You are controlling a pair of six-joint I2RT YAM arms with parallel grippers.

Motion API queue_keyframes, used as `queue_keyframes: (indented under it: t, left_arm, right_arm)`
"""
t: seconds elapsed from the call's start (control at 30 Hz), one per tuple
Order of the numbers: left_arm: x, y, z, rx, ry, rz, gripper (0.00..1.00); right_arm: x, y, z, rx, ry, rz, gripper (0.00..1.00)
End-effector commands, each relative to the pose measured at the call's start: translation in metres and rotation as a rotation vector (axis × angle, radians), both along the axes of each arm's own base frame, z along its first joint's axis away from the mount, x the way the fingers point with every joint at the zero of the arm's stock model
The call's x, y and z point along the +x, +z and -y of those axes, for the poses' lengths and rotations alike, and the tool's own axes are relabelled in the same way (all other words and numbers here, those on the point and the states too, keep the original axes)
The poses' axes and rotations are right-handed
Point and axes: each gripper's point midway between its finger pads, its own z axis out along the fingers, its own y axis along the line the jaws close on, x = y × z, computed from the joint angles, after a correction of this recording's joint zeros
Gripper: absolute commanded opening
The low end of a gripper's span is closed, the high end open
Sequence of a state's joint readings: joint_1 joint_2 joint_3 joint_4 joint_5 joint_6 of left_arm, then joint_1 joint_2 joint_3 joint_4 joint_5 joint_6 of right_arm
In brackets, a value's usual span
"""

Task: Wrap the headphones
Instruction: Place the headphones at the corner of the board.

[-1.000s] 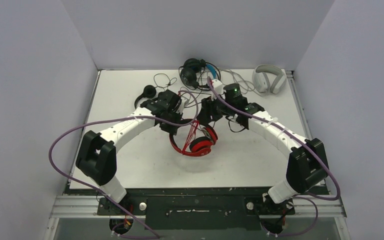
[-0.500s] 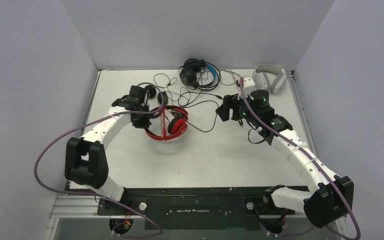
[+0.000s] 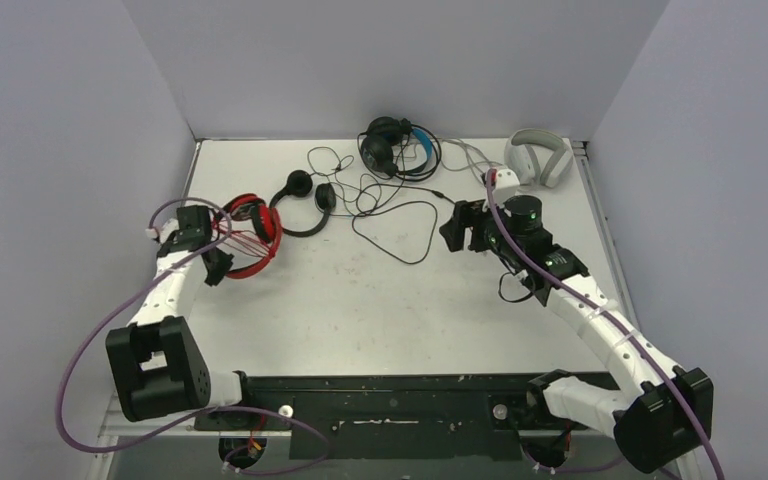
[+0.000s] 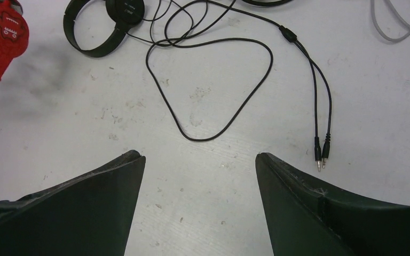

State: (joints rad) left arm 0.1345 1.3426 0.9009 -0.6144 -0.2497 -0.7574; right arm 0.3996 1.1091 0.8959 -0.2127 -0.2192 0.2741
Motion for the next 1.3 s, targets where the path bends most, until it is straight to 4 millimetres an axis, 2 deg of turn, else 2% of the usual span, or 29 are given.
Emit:
queue_keyframes:
  t: [0.0,0.23,0.6,0.7,0.77,0.9,0.93,0.97,1.07,1.17,1.27]
  left_arm:
    - [0.005,0.003,-0.035,-0.070,0.299,0.140,0.00]
    - [-0.009,-0.019,-0.057,-0.043,0.442,0.083,0.00]
    - [-0.028,-0.054,-0.069,-0.019,0.518,-0.062,0.00]
    - [-0.036,-0.059,-0.075,-0.006,0.541,-0.117,0.10]
    - [-0.040,-0.059,-0.079,0.004,0.542,-0.157,0.28]
    - [-0.048,-0.051,-0.086,0.030,0.546,-0.186,0.65]
    - [-0.048,-0.048,-0.086,0.028,0.536,-0.180,0.76]
    - [-0.050,-0.044,-0.086,0.030,0.530,-0.182,0.81]
    - [-0.050,-0.023,-0.090,0.051,0.525,-0.158,0.83]
    - [-0.048,0.009,-0.095,0.088,0.523,-0.108,0.83]
    - [-0.031,0.044,-0.089,0.077,0.441,0.010,0.85]
  right_arm:
    - [0.000,0.019,0.010,0.029,-0.046,0.077,0.78]
    - [-0.007,0.015,0.016,0.034,-0.060,0.076,0.79]
    - [-0.010,0.017,0.019,0.049,-0.066,0.087,0.79]
    - [-0.011,0.019,0.019,0.049,-0.061,0.088,0.79]
    - [-0.011,0.021,0.019,0.049,-0.060,0.096,0.79]
    - [-0.012,0.024,0.019,0.053,-0.060,0.102,0.79]
    - [-0.011,0.024,0.019,0.052,-0.059,0.103,0.79]
    - [-0.011,0.025,0.019,0.052,-0.058,0.104,0.79]
    - [-0.010,0.027,0.018,0.050,-0.054,0.107,0.79]
    - [-0.010,0.028,0.018,0.048,-0.052,0.107,0.79]
    - [-0.010,0.027,0.017,0.050,-0.047,0.105,0.79]
